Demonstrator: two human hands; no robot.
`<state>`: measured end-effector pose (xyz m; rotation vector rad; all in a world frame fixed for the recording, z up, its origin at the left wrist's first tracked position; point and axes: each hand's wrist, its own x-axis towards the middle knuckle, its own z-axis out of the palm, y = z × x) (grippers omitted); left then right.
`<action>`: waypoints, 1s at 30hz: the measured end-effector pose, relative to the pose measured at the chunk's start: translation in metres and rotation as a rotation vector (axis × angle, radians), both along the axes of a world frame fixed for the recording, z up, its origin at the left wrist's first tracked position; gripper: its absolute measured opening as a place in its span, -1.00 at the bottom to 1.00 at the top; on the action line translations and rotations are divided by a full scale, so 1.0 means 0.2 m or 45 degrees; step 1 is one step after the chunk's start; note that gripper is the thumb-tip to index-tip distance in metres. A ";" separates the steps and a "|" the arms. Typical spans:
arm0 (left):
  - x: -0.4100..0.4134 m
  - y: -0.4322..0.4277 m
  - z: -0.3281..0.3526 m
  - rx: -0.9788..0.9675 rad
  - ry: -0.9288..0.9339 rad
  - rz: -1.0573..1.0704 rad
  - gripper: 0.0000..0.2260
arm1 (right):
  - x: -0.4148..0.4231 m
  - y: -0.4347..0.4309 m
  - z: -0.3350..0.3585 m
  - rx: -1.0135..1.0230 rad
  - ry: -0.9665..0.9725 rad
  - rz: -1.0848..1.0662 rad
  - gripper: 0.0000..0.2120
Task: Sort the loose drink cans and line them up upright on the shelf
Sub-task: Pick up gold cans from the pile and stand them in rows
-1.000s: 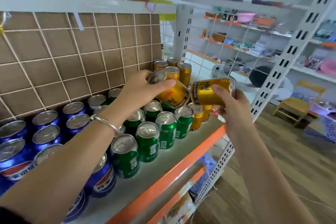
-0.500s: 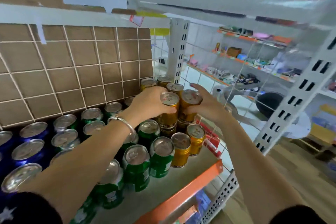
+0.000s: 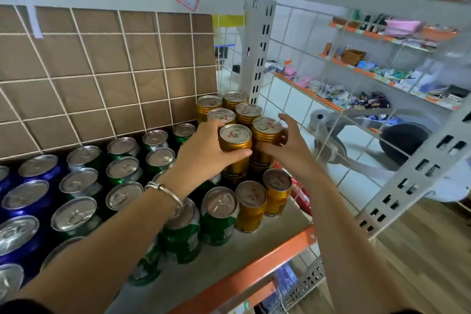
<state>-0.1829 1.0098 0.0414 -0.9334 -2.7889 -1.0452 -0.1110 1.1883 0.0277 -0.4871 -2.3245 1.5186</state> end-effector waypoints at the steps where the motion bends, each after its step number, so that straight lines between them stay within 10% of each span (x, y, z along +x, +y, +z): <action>1: 0.00 0.00 0.00 -0.013 0.012 0.003 -0.24 | 0.00 0.00 -0.01 -0.021 0.006 0.006 -0.19; 30: 0.05 0.10 -0.05 -0.263 -0.015 0.111 -0.15 | -0.05 0.01 -0.12 -0.172 0.099 0.140 -0.11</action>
